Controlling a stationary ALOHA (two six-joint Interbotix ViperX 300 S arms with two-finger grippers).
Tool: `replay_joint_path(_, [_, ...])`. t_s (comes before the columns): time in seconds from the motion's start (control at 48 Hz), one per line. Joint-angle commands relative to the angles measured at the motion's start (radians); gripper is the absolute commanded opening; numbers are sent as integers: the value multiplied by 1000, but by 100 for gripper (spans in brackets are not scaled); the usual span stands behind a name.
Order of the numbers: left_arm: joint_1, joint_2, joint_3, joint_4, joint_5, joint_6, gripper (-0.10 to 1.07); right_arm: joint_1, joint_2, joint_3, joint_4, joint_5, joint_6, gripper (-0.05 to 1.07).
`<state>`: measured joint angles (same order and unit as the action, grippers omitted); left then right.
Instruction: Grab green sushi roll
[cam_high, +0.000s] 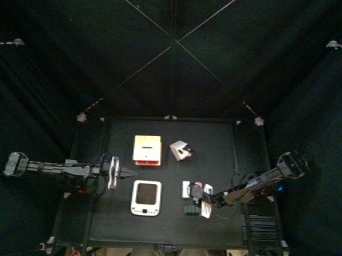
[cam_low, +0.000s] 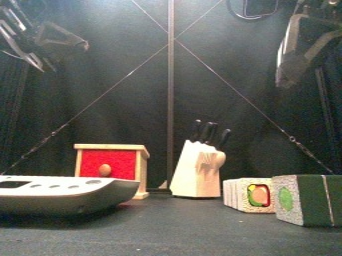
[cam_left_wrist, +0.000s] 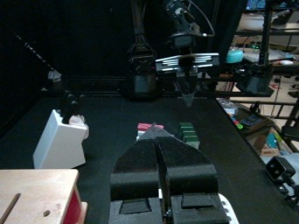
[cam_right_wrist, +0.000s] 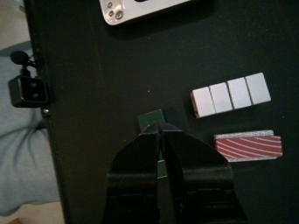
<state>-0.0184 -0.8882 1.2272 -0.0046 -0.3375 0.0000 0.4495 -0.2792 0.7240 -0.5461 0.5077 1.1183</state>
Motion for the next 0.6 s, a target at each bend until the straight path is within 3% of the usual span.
replay_joint_path(0.0, [0, 3, -14, 0, -9, 0, -2, 32, 31, -23, -84, 3, 40, 31])
replay_joint_path(0.333, [3, 5, -6, 3, -9, 2, -2, 71, 138, -35, -84, 20, 49, 88])
replay_joint_path(0.438, [5, 3, -5, 2, -9, 2, -2, 72, 158, -41, -81, 38, 49, 97])
replay_joint_path(0.583, [5, 5, -3, 2, -9, 2, -1, 74, 189, -43, -80, 41, 49, 99])
